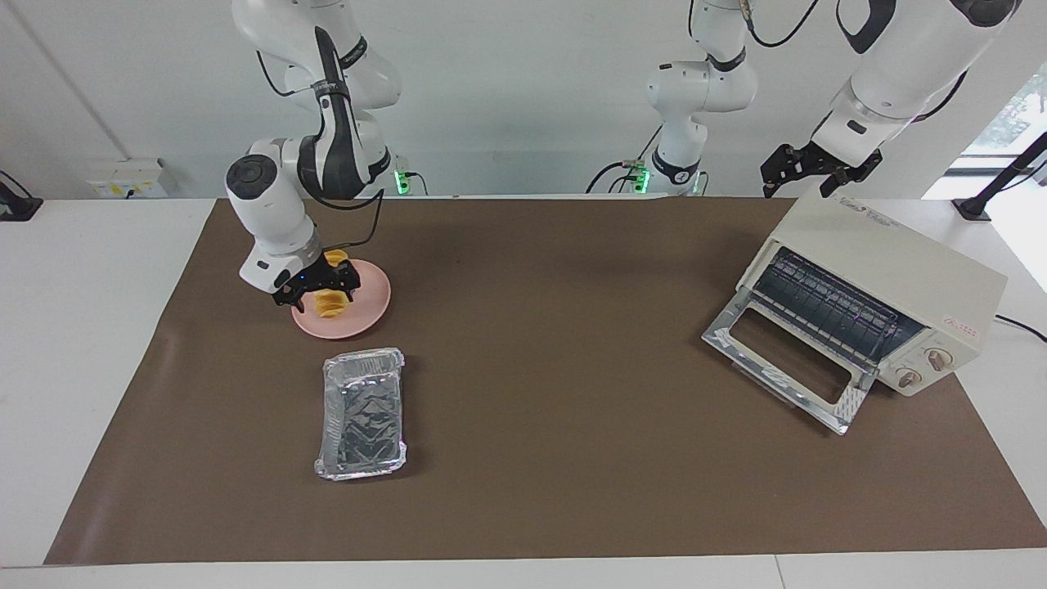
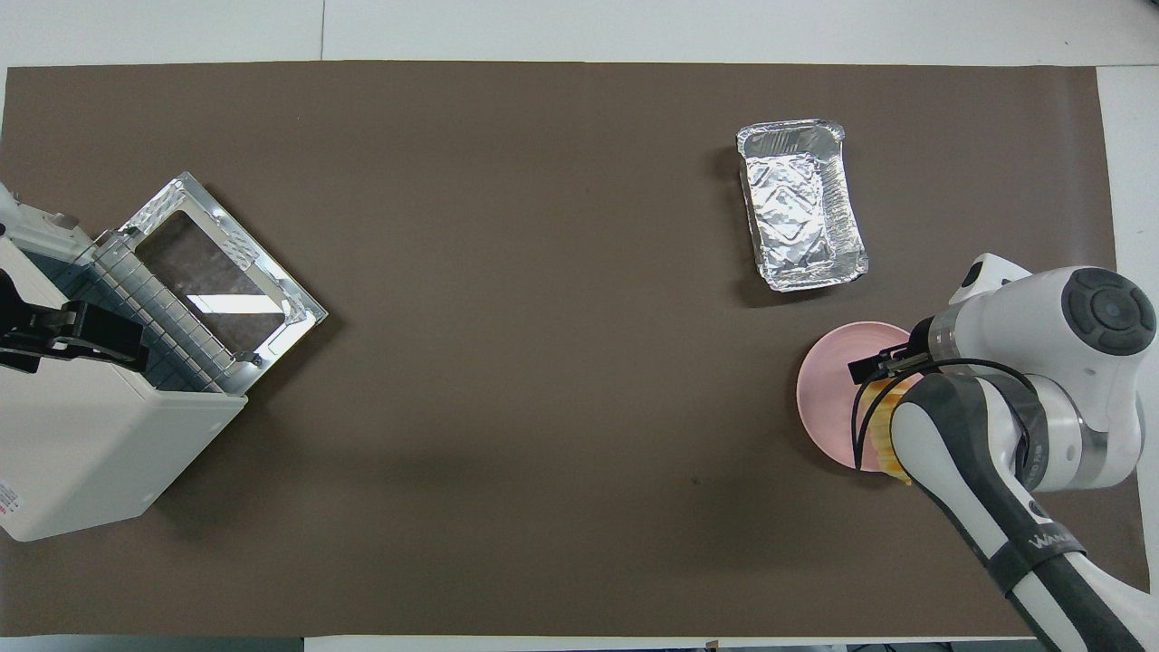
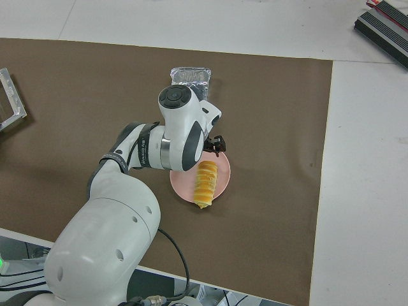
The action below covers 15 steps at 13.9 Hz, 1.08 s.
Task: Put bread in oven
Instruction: 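Lower the right gripper onto the bread roll on the pink plate and close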
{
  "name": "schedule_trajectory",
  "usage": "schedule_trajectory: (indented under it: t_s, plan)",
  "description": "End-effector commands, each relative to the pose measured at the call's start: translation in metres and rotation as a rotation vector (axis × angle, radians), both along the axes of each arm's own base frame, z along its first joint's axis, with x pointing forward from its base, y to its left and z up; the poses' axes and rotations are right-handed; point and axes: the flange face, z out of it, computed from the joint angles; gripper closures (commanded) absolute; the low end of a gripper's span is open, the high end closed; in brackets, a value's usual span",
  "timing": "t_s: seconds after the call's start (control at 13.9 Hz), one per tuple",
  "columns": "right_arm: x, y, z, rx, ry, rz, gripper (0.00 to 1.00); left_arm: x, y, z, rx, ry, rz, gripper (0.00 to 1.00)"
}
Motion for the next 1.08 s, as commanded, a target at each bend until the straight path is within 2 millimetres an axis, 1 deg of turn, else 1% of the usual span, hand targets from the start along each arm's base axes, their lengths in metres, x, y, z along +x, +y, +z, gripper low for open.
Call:
schedule_trajectory:
  t_s: [0.0, 0.29, 0.36, 0.65, 0.79, 0.86, 0.93, 1.01]
  plan:
    - [-0.012, -0.004, -0.008, 0.006, 0.001, 0.044, 0.0, -0.005, 0.004, 0.003, -0.009, -0.015, 0.003, 0.0]
    - [-0.02, -0.004, -0.025, 0.005, -0.021, 0.093, 0.0, -0.005, 0.004, 0.003, -0.009, -0.015, 0.003, 0.0]
    - [-0.02, -0.005, -0.027, 0.007, -0.019, 0.095, 0.0, -0.005, 0.004, 0.003, -0.009, -0.015, 0.003, 0.0]
    - [-0.022, -0.005, -0.028, 0.004, -0.003, 0.02, 0.0, -0.005, 0.004, 0.003, -0.009, -0.015, 0.003, 0.0]
    - [-0.024, -0.005, -0.031, 0.002, 0.018, -0.02, 0.02, -0.005, 0.004, 0.003, -0.009, -0.015, 0.003, 0.0]
    - [-0.024, -0.005, -0.032, 0.002, 0.02, -0.022, 0.07, -0.005, 0.004, 0.003, -0.009, -0.015, 0.003, 0.0]
    - [-0.024, -0.005, -0.032, 0.002, 0.02, -0.022, 0.16, -0.005, 0.004, 0.003, -0.009, -0.015, 0.003, 0.0]
    - [-0.024, -0.005, -0.032, 0.002, 0.021, -0.023, 0.34, -0.005, 0.004, 0.003, -0.009, -0.015, 0.003, 0.0]
